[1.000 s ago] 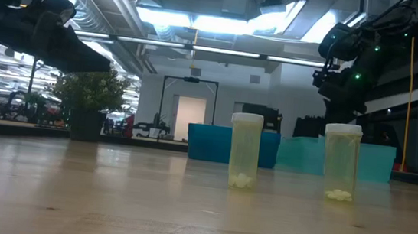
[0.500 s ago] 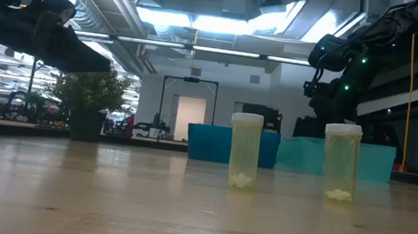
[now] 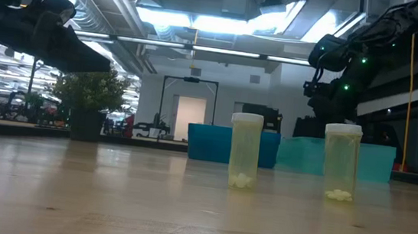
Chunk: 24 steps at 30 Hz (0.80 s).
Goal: Pick and place medicine bottles into bin by pill shape (circle, oval)
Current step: Put the small green medicine bottle into the green bin, then put the small yellow medicine bottle into the green bin
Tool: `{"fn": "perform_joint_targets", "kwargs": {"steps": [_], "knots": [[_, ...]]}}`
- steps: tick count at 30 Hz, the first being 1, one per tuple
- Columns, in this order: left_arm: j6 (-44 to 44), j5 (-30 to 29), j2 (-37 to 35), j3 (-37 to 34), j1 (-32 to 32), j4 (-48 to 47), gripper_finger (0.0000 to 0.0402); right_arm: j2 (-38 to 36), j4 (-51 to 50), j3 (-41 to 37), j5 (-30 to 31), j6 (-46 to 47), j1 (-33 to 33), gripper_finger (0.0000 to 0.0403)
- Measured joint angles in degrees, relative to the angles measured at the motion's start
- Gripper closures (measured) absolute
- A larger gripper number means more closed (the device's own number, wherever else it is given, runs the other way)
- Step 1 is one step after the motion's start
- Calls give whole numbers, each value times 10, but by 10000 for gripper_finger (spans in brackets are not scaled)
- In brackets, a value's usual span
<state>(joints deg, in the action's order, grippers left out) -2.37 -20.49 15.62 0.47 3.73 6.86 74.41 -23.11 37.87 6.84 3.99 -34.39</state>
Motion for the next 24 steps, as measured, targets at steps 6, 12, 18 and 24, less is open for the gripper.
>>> {"fn": "perform_joint_targets", "kwargs": {"steps": [6,12,18,24], "knots": [[0,0,0,0,0,0,168,0,0,0,0,0,0,228],[0,0,0,0,0,0,168,0,6,8,0,-12,0,227],[0,0,0,0,0,0,168,0,7,29,0,-10,0,227],[0,0,0,0,0,0,168,0,6,48,1,22,26,226]]}}
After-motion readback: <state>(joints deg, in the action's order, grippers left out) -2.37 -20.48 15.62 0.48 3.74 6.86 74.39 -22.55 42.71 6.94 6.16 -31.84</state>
